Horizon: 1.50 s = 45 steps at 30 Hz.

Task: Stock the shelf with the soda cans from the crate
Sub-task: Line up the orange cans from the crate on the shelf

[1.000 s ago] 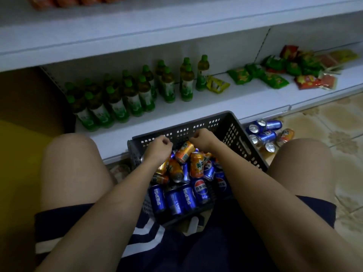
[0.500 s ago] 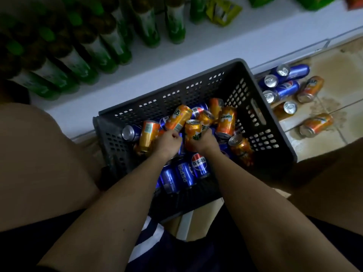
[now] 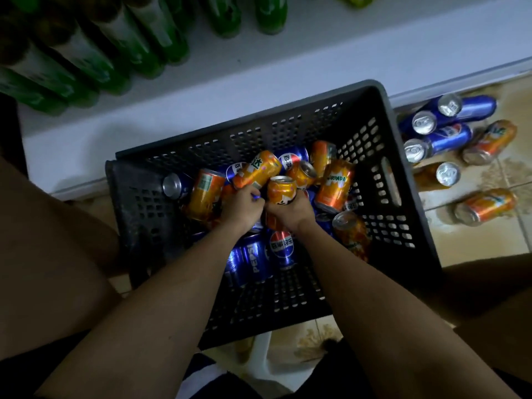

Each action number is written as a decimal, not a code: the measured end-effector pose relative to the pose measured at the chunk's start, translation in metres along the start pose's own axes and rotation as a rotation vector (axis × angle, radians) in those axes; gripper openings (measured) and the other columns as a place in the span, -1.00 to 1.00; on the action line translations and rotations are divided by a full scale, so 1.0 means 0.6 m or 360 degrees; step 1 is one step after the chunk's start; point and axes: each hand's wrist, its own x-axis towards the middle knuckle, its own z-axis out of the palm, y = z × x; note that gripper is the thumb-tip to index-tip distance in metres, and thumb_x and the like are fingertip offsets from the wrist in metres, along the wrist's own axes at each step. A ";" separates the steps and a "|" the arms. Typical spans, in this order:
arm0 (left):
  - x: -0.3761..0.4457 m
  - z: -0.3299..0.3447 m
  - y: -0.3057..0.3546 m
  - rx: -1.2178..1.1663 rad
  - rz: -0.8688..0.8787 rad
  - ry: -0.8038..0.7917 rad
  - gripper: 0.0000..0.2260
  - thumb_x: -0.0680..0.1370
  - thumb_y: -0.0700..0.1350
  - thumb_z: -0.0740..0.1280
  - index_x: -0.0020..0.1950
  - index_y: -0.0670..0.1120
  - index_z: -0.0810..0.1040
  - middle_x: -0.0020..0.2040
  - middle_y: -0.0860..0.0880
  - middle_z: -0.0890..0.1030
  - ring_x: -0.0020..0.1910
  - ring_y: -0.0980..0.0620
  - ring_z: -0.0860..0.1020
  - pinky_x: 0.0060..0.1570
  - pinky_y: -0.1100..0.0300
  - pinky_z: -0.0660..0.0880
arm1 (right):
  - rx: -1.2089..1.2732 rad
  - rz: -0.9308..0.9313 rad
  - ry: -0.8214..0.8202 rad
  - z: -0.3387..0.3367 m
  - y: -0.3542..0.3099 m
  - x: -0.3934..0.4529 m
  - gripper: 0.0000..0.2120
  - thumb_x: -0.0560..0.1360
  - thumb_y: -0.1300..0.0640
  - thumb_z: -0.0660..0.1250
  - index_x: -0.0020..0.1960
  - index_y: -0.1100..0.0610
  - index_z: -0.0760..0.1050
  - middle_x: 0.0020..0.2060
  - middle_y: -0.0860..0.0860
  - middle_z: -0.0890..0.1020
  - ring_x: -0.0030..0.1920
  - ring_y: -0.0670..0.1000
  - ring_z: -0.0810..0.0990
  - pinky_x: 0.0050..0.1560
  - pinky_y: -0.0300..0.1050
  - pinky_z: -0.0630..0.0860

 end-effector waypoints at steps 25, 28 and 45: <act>-0.222 -0.314 0.182 0.0198 0.0775 0.0676 -0.75 0.57 0.01 0.25 0.23 0.04 0.53 0.08 0.03 0.61 0.08 -0.02 0.53 0.07 0.05 0.50 | 0.0445 -0.0829 -0.0404 -0.096 -0.285 -0.294 -0.51 0.42 -0.06 0.51 0.26 -0.06 0.39 0.11 0.04 0.61 0.10 0.06 0.63 0.16 0.16 0.58; -0.258 -0.383 0.218 0.0394 0.0924 0.0873 -0.73 0.58 0.03 0.25 0.25 0.03 0.53 0.14 0.02 0.62 0.20 -0.06 0.48 0.12 -0.01 0.48 | 0.0304 -0.1064 -0.0338 -0.112 -0.350 -0.355 -0.45 0.40 -0.07 0.53 0.29 -0.05 0.36 0.10 0.01 0.60 0.10 0.02 0.61 0.16 0.10 0.57; -0.313 -0.662 0.331 0.1031 0.0910 0.1247 -0.61 0.61 0.20 0.12 0.36 0.08 0.43 0.39 -0.01 0.45 0.38 -0.08 0.33 0.25 -0.13 0.32 | 0.0349 -0.1299 -0.0324 -0.151 -0.588 -0.536 -0.37 0.44 -0.15 0.45 0.39 -0.05 0.27 0.20 0.04 0.54 0.16 0.11 0.57 0.18 0.25 0.52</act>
